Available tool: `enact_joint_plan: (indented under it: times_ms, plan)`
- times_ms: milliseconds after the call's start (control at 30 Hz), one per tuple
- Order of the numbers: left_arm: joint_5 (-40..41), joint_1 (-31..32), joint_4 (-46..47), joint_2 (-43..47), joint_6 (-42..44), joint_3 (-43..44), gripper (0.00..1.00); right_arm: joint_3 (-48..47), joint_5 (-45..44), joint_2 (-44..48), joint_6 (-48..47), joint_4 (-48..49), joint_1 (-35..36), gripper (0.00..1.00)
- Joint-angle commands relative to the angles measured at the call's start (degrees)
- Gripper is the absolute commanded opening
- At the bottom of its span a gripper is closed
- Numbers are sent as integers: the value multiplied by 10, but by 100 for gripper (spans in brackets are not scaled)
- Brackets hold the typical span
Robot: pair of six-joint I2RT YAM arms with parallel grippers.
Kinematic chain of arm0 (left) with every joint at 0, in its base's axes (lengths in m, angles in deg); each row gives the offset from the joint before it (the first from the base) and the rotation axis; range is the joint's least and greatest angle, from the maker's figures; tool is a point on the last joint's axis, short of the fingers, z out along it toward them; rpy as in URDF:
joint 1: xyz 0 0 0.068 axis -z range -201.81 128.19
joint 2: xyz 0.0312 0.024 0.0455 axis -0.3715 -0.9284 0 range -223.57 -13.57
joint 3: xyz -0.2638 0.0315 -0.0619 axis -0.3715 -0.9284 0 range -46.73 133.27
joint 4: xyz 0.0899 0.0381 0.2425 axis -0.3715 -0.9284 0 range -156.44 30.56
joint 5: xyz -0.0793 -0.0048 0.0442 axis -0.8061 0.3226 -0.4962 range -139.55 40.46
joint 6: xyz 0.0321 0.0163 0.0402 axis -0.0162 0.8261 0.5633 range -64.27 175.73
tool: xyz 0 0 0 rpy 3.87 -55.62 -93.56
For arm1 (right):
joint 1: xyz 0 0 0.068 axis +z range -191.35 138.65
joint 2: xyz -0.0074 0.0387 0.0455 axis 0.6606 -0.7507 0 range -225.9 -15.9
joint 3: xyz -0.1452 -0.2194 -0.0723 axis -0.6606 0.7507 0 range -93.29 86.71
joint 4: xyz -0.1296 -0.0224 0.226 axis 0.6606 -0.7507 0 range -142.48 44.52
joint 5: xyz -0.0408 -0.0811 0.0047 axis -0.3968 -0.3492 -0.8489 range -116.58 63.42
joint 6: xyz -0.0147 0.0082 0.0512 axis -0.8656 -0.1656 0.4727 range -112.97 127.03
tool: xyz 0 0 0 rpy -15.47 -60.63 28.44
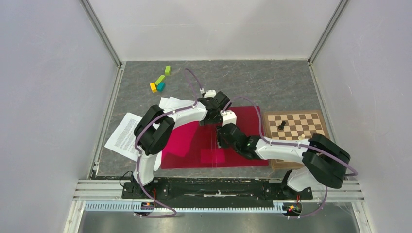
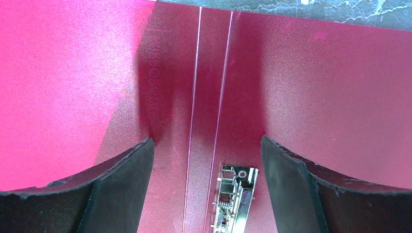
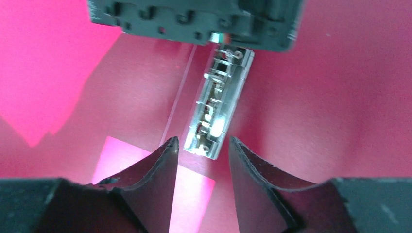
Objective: Put the files into the folder
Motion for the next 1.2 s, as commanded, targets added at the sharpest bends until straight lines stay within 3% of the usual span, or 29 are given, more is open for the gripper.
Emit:
enact_joint_plan:
  times_ms: [0,400,700,1167]
  plan:
    - [-21,-1,-71,-56,-34,-36,89,-46,-16,-42,3,10,19,44]
    - [-55,-8,-87,-76,-35,-16,90,-46,-37,-75,32,10,44,28]
    - [-99,-35,-94,-84,-60,-21,91,80,-65,-1,68,125,56,28]
    - [-52,-38,-213,-138,-105,62,91,75,-90,-6,68,175,58,27]
